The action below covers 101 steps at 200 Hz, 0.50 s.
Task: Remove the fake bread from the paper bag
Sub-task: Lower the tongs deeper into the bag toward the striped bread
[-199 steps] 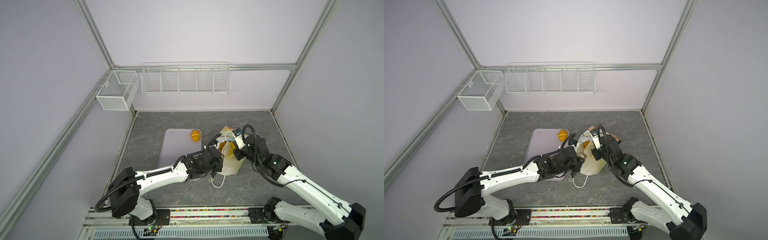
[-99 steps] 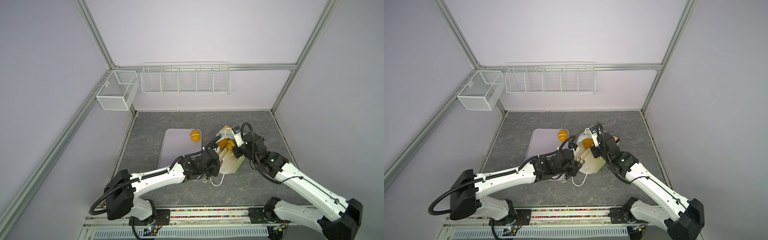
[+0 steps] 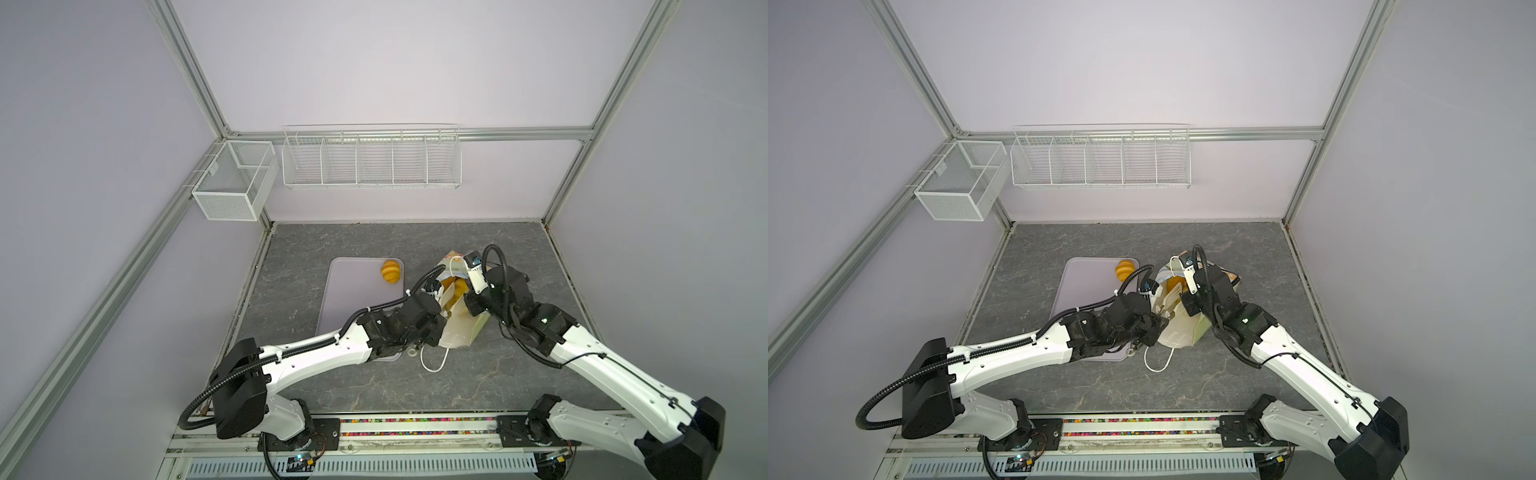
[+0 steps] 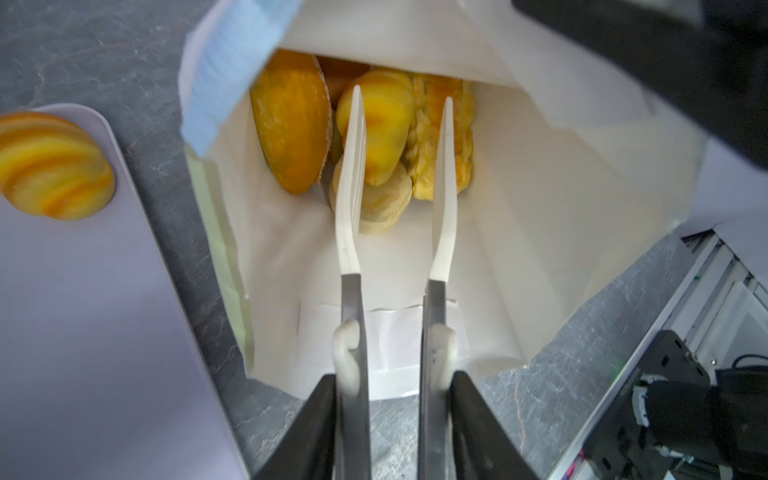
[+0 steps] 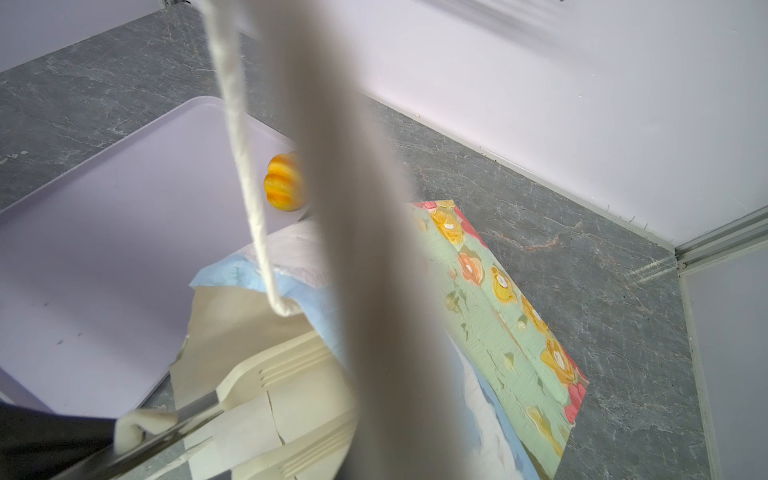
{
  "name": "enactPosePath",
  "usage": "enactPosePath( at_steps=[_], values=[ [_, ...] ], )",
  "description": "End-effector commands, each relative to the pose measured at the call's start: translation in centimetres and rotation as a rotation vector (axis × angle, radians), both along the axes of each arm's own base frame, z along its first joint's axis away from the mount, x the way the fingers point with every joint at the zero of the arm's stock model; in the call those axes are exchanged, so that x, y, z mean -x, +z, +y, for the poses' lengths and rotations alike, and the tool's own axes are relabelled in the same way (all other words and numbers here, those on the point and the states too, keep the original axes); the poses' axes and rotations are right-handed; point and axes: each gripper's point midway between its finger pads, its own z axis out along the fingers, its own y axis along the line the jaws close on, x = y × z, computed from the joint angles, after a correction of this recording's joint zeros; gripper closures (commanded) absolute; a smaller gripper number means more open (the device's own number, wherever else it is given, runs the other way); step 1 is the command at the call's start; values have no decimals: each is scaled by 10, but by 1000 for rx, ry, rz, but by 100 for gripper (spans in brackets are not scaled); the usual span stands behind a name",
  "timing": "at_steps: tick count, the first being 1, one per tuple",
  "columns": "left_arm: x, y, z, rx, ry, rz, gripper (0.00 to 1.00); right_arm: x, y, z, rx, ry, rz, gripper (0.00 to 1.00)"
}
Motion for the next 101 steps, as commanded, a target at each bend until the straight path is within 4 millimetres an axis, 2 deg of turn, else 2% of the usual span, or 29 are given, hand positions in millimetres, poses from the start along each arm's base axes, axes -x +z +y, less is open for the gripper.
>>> enactPosePath(
  at_steps=[1,60,101],
  values=[
    [-16,20,-7,4,22,-73,56,-2,7,-3,-12,-28,-16,93],
    [-26,1,-23,-61,5,-75,52,-5,6,0,-7,-23,-14,93],
    [-36,-18,-25,-137,35,-75,52,-6,5,1,-2,-20,-12,93]
  ],
)
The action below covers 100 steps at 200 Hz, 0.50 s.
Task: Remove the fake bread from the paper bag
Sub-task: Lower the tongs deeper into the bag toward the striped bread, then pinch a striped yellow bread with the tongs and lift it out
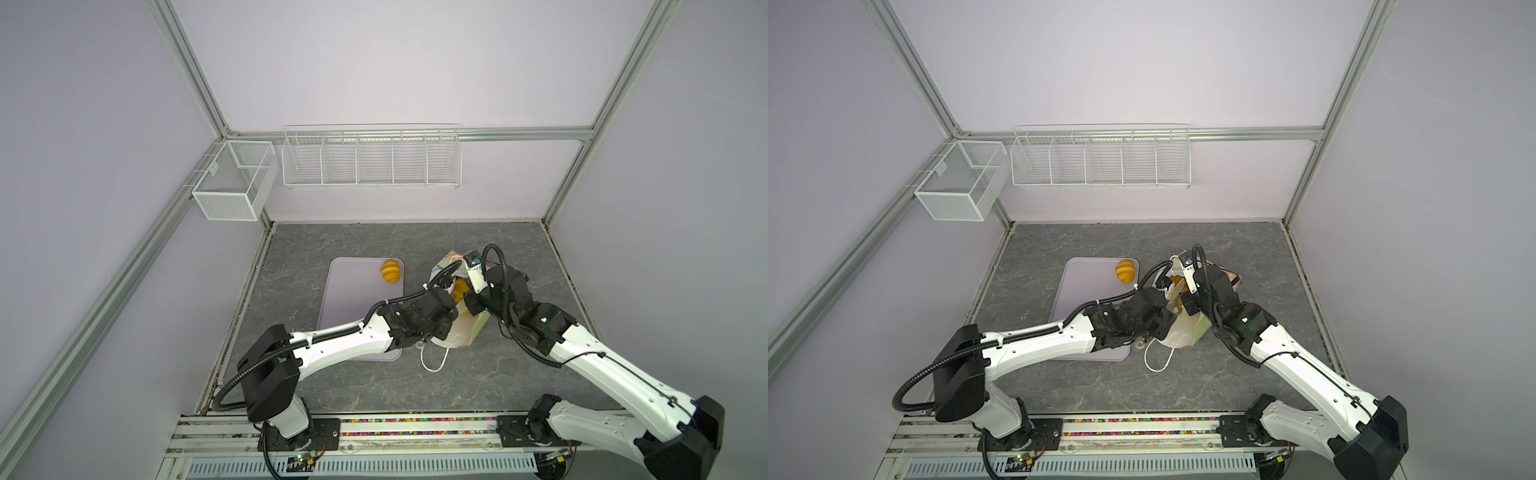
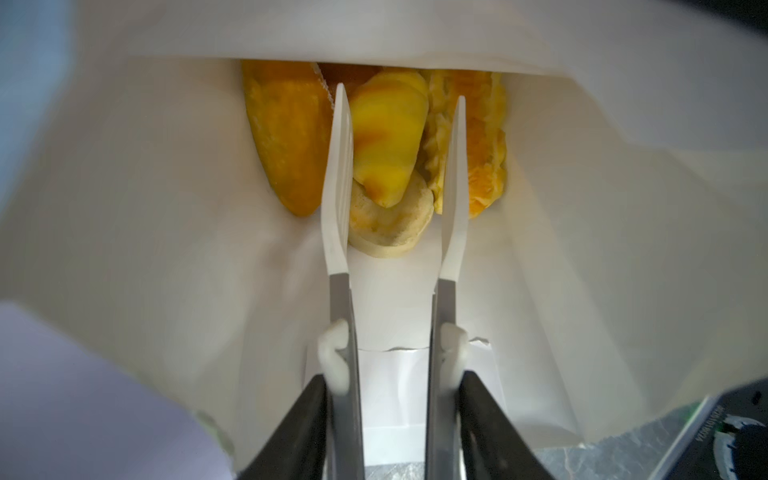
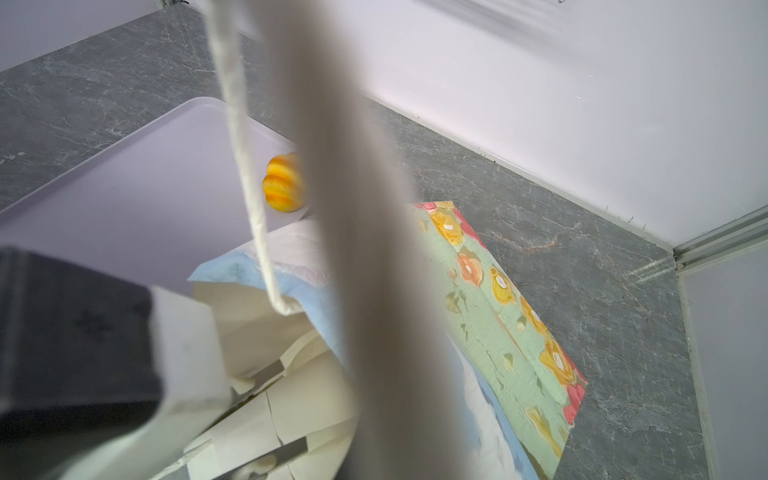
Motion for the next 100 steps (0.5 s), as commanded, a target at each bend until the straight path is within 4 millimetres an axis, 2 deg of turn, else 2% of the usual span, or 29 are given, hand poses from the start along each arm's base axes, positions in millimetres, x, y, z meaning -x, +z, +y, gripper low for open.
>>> enactPosePath(
  at_steps=[1,39,100],
  values=[
    [-14,9,-3,-19,26,-45,52,-4,4,0,-4,-17,-10,93],
    [-15,3,0,-86,33,-31,57,-6,3,0,2,-21,-11,93],
    [-12,14,6,-72,34,-32,82,-7,3,0,6,-23,-16,93]
  ],
)
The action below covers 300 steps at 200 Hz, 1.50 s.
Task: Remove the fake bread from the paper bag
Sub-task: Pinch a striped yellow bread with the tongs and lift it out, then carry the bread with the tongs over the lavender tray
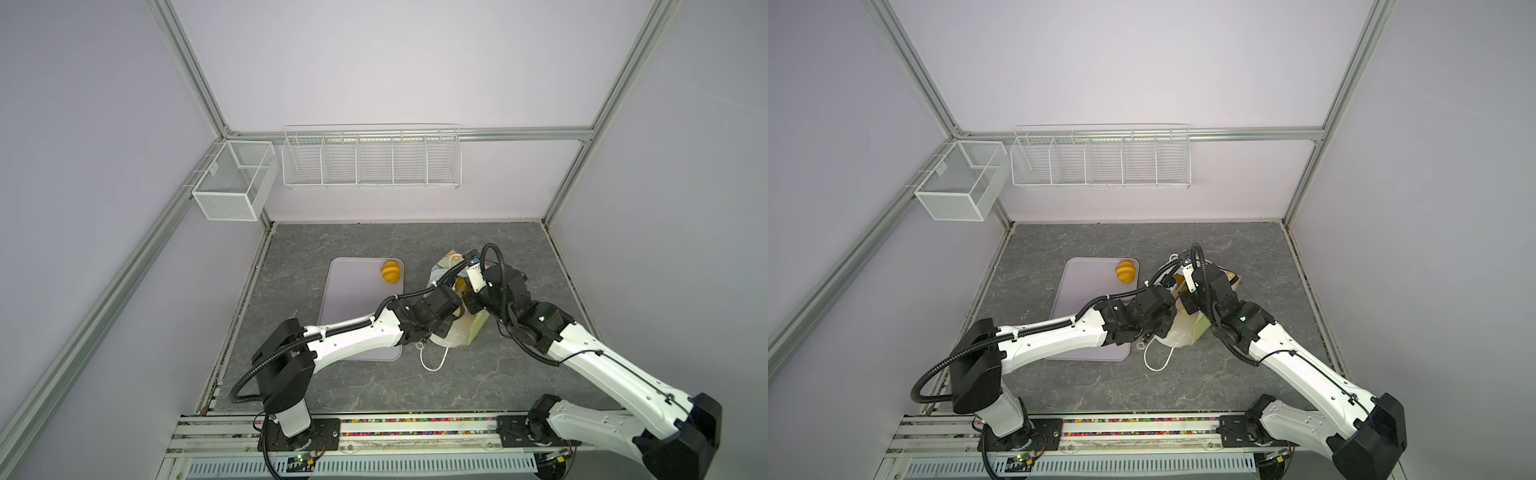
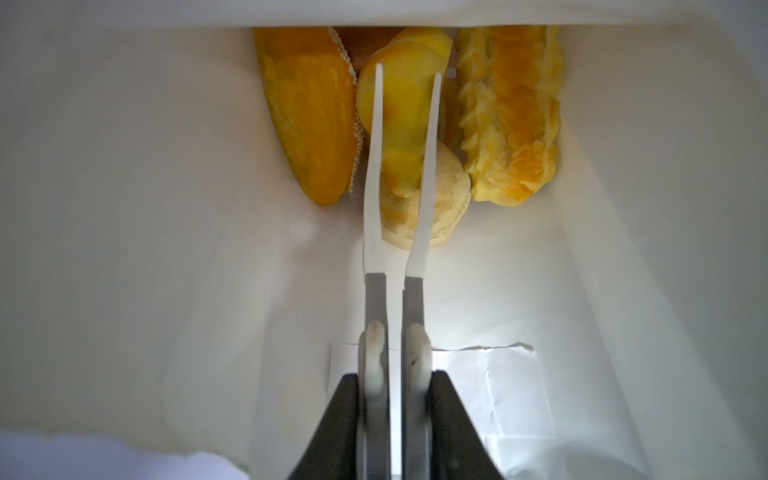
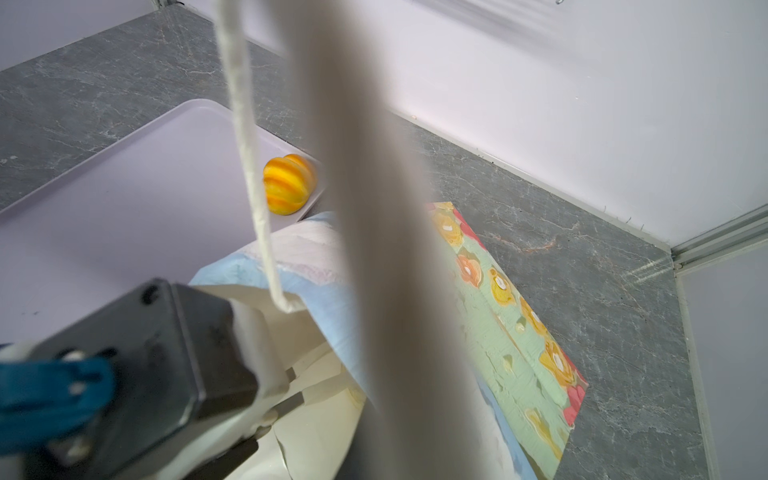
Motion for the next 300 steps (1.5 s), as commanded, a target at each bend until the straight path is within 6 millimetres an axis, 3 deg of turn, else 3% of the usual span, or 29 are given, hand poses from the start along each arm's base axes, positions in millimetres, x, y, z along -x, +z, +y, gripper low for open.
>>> enactPosePath(
  at_steps=[1,44,99,153,189,215,248,281,300],
  values=[
    [-3,25,2,37,8,-28,82,-4,3,-1,4,-17,-12,93],
    [9,39,8,82,-30,-15,96,-7,4,-5,14,-44,-16,93],
    [42,51,28,143,-147,26,100,-18,6,-12,16,-114,2,93],
    [75,71,74,196,-184,42,100,-28,0,-15,14,-155,38,93],
    [85,94,111,236,-155,-7,100,-33,-6,-15,12,-172,58,93],
    [86,115,135,277,-113,-36,100,-34,-7,-14,11,-171,65,93],
    [72,125,169,259,14,-28,100,-35,-8,-12,8,-165,69,93],
    [38,111,219,178,250,8,100,-33,-9,-13,13,-164,68,93],
    [17,97,237,165,329,50,100,-32,-10,-14,8,-158,68,93]
  ],
)
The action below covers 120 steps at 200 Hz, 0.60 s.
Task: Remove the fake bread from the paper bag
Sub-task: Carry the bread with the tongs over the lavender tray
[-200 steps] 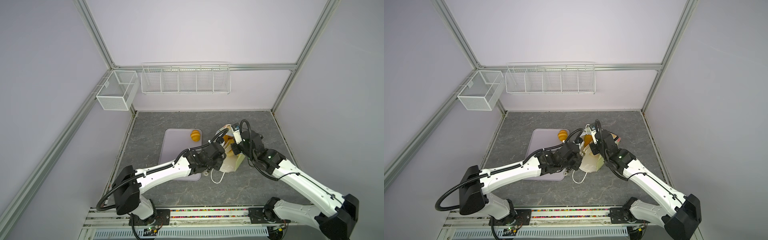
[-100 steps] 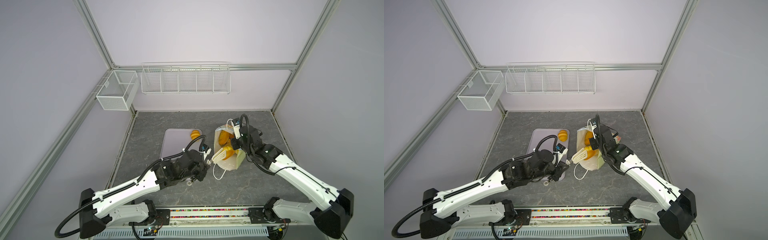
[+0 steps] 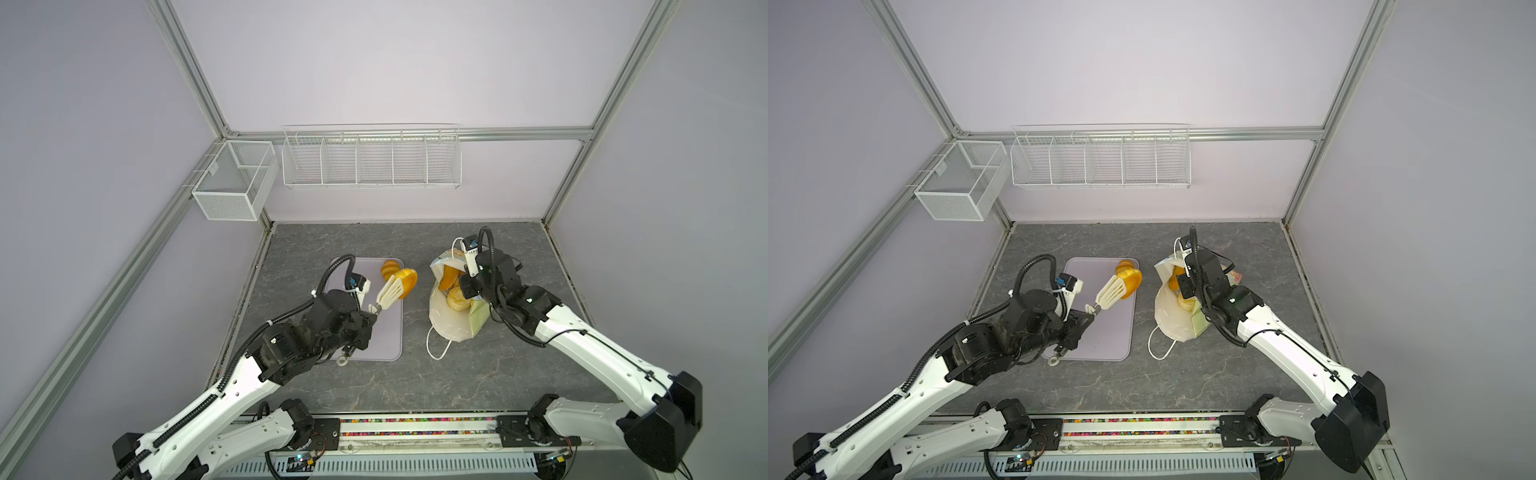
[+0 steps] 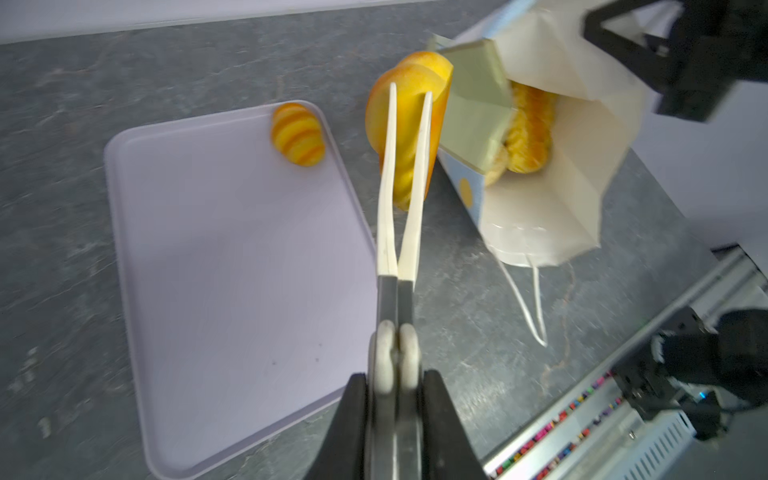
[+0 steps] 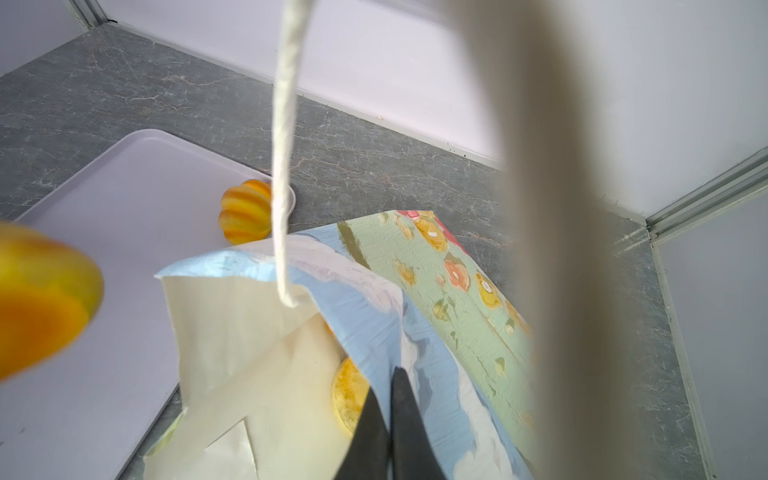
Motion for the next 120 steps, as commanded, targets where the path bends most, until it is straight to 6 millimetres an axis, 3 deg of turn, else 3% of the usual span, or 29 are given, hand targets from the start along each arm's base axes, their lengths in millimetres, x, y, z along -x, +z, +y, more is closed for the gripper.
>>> enactPosePath(
  at_steps=[1,65,120],
  values=[
    [-22,-7,29,-23,123,55,100,3,-16,-10,30,-23,49,93],
    [-119,-35,51,-151,256,81,100,4,-14,-9,12,-17,43,93],
    [-168,-66,53,-326,288,94,100,5,-19,-8,1,-14,55,93]
  ],
)
